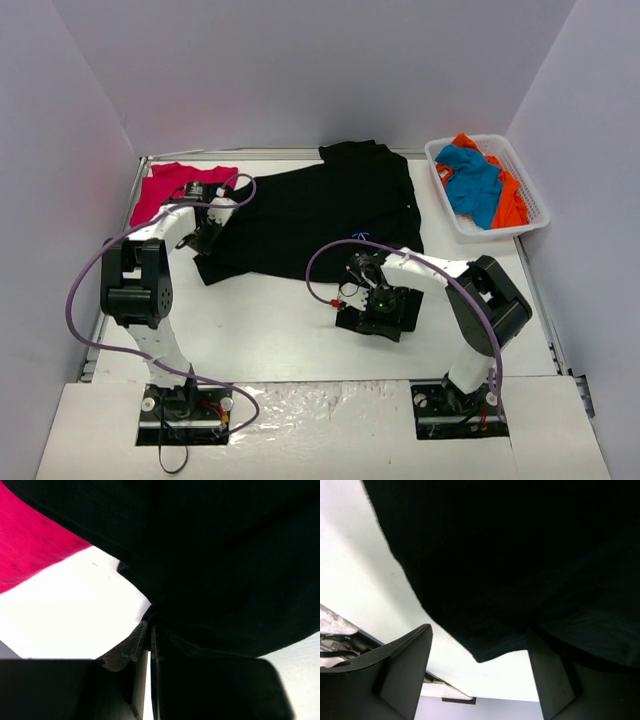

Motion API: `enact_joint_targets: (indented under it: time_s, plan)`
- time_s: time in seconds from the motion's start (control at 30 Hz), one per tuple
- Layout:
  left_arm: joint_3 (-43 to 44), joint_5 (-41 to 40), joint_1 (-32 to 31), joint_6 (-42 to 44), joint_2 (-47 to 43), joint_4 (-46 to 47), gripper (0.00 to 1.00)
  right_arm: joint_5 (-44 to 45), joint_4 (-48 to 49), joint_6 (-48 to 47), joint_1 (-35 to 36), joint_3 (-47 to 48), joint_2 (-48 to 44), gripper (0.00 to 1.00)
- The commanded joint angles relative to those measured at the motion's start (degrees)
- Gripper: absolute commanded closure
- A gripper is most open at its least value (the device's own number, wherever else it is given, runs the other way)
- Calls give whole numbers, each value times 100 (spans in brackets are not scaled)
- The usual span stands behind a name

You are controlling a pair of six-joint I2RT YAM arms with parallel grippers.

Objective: Fold and stack the t-shirts
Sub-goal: Grap the side of the flattened tshirt closest away from the robot with both arms

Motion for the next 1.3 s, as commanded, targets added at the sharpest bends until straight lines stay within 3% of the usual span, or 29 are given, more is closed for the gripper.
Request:
enact_joint_targets:
  time_s: [0.0, 0.1, 0.13, 0.2, 0.23, 0.33, 0.47, 0.63, 1.27]
  plan:
    - [-49, 93, 55, -70, -312, -43, 98, 366, -33, 323, 136, -30, 12, 30]
    - [-76, 146, 64, -70, -312, -34, 97, 533, -6, 508, 206, -47, -24, 45]
    - [-76, 163, 64, -70, -303, -43, 98, 647, 3, 577, 215, -65, -15, 58]
    - [-76, 207, 72, -61, -303, -60, 98, 665, 11, 604, 233, -73, 2, 72]
    - [-85, 216, 64, -61, -303, -69, 98, 665, 11, 613, 233, -73, 2, 86]
    - [-128, 251, 64, -43, -365, -69, 97, 665, 3, 666, 242, -82, -50, 100]
    - [-190, 286, 64, 36, -584, -78, 98, 631, -207, 649, 233, -21, -270, 100]
    - [-313, 418, 46, 404, -953, -429, 98, -37, -902, 482, 119, 392, -858, 100]
    - [-2369, 717, 11, 2285, -4732, -2169, 98, -1039, -2502, 271, -936, 937, -2774, 100]
